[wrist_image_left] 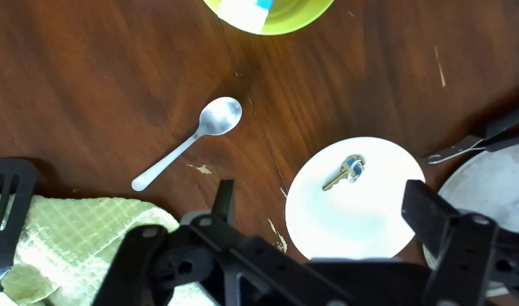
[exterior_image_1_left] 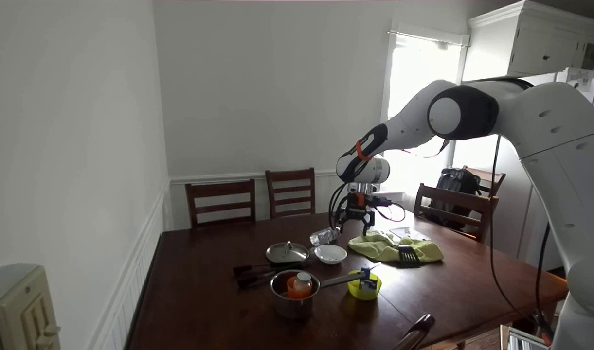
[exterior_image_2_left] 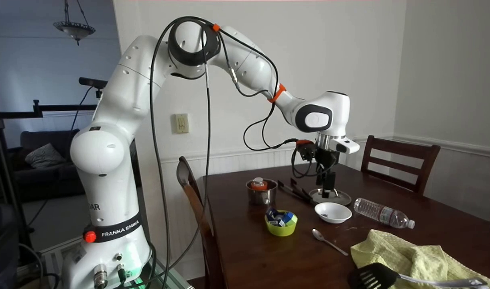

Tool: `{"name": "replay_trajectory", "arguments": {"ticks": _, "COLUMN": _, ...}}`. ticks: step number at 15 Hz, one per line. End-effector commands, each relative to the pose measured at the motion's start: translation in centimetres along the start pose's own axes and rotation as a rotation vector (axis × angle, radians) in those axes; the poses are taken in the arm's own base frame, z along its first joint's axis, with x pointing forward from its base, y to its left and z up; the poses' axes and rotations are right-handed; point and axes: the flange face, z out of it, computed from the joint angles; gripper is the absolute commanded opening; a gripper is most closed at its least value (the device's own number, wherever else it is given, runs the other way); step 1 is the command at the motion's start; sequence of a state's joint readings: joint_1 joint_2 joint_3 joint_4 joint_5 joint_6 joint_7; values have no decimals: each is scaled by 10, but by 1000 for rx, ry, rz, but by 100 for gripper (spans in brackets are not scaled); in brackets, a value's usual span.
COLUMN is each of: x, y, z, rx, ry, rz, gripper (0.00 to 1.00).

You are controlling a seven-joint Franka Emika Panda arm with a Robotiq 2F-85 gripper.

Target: Move the keys from the white bowl to the yellow one

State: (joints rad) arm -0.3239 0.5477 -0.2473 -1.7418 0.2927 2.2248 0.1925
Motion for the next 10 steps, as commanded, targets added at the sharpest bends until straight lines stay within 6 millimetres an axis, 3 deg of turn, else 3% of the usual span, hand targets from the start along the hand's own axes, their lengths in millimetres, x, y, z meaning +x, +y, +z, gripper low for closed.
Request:
{"name": "replay_trajectory", "arguments": {"ticks": 1, "x": 1, "y": 0, "z": -2, "rx": 1, "ry": 0, "rz": 0, "gripper": 100}}
{"name": "replay_trajectory", "arguments": {"ticks": 9, "x": 43, "y": -27, "z": 65, "rx": 135, "ry": 79, "rz": -21, "gripper": 100}}
{"name": "replay_trajectory", "arguments": {"ticks": 10, "x": 48, "y": -29, "z": 69, "rx": 147, "ry": 83, "rz": -24, "gripper": 93}}
